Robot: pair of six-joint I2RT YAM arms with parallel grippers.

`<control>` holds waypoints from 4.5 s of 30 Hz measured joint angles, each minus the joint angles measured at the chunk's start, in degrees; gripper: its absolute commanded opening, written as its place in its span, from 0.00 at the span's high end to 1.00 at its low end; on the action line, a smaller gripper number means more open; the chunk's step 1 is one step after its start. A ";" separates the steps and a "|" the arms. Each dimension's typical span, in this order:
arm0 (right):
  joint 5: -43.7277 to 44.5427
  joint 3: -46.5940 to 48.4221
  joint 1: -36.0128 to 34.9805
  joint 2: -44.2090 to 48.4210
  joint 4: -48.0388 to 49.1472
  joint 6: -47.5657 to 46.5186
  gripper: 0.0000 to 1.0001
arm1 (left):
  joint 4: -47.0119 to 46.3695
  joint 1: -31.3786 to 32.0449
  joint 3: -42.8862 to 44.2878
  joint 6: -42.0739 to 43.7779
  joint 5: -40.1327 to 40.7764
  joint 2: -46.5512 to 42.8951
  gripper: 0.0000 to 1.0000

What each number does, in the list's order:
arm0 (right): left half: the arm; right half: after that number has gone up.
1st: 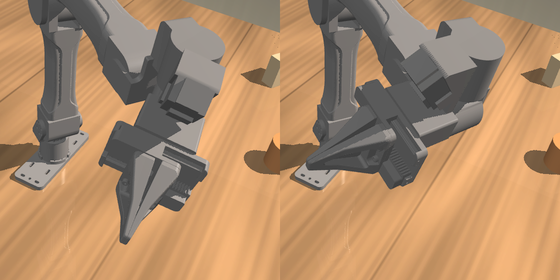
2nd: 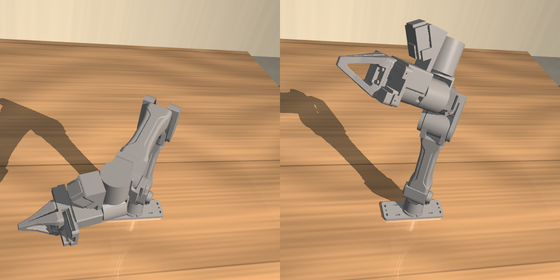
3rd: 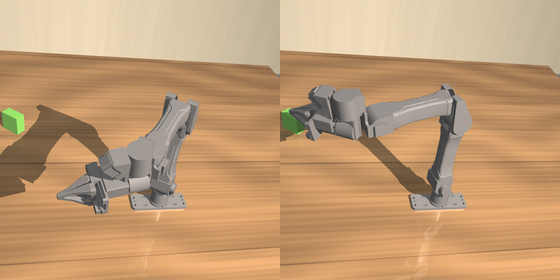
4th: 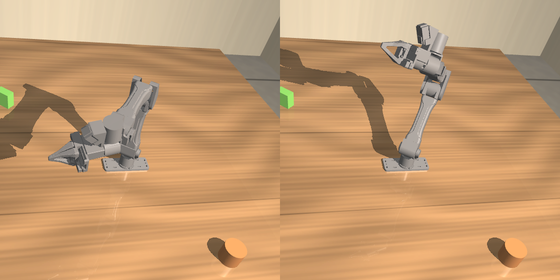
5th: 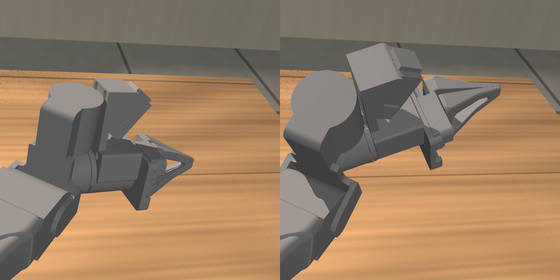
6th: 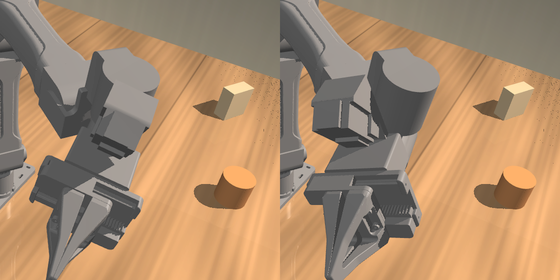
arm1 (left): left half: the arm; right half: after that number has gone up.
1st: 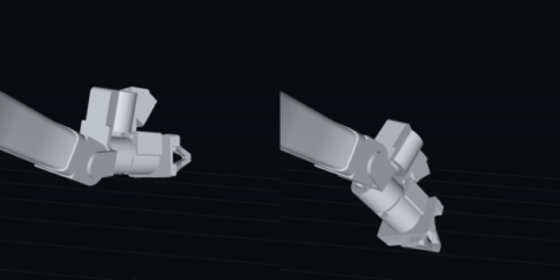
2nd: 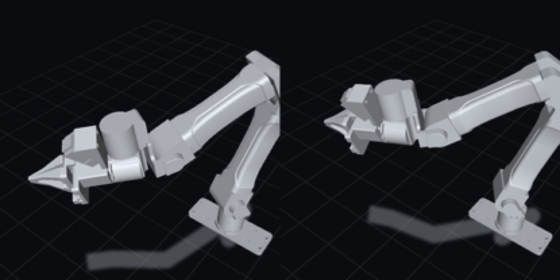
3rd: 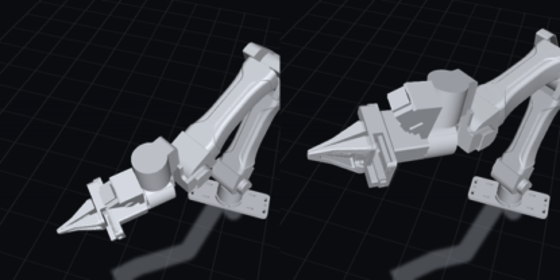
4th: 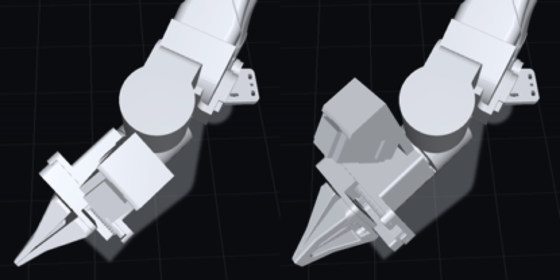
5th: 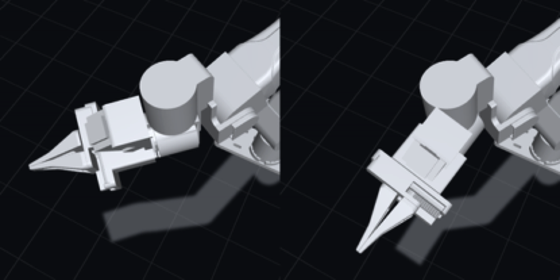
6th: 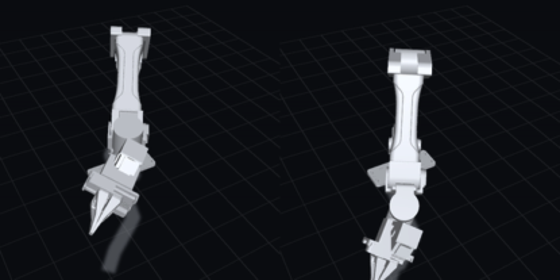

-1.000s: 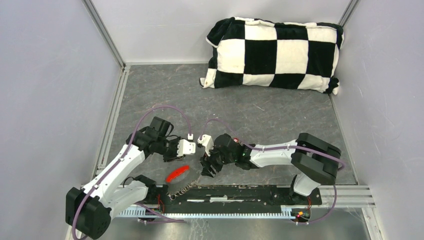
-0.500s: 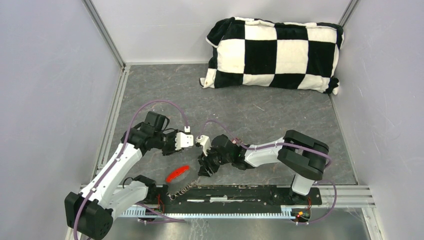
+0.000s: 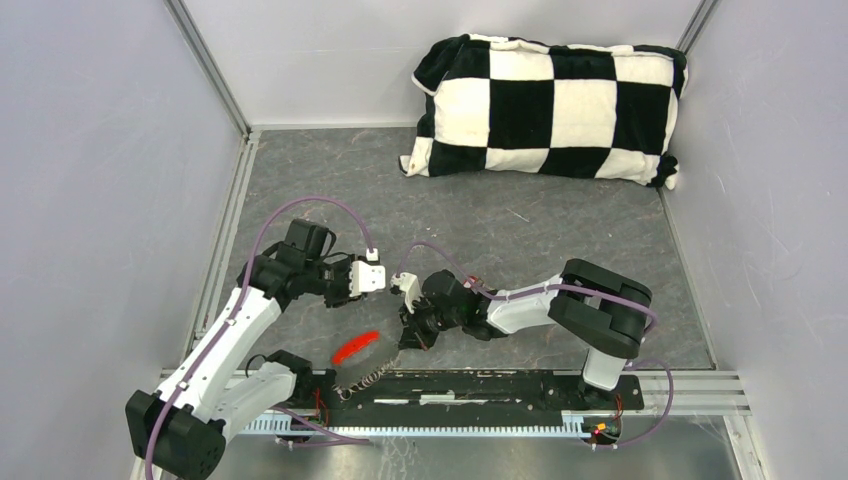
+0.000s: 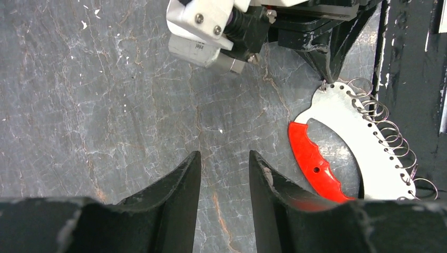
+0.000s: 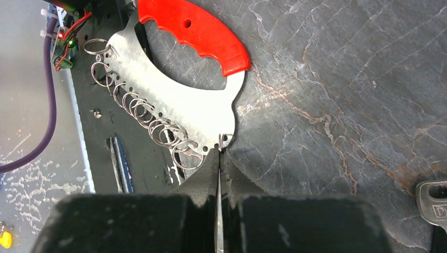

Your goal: Put the keys on the keyring

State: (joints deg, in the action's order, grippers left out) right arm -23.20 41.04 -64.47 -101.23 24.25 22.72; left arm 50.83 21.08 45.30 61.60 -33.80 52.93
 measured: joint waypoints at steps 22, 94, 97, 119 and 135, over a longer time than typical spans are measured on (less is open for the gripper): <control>-3.26 -5.53 4.07 17.18 10.47 -4.61 1.00 | 6.47 0.00 1.01 -4.48 -14.43 0.79 0.43; -4.96 5.77 1.11 17.25 -1.46 -12.63 1.00 | 9.20 0.44 2.64 -2.64 -18.69 -1.79 0.93; -4.98 5.77 1.14 17.25 -1.51 -12.61 0.96 | 9.07 0.44 2.36 -2.69 -18.71 -2.21 0.98; -3.19 -5.25 3.30 47.23 5.22 -23.67 0.50 | 6.23 0.55 17.18 10.86 -36.94 -7.67 0.98; -6.82 -4.26 2.97 47.80 13.40 -23.96 0.59 | -8.74 0.55 22.40 -9.64 -51.12 -4.81 0.98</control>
State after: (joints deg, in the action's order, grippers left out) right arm -30.02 36.77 -61.49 -53.43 37.65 -1.23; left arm 42.09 21.63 67.70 51.96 -84.93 48.12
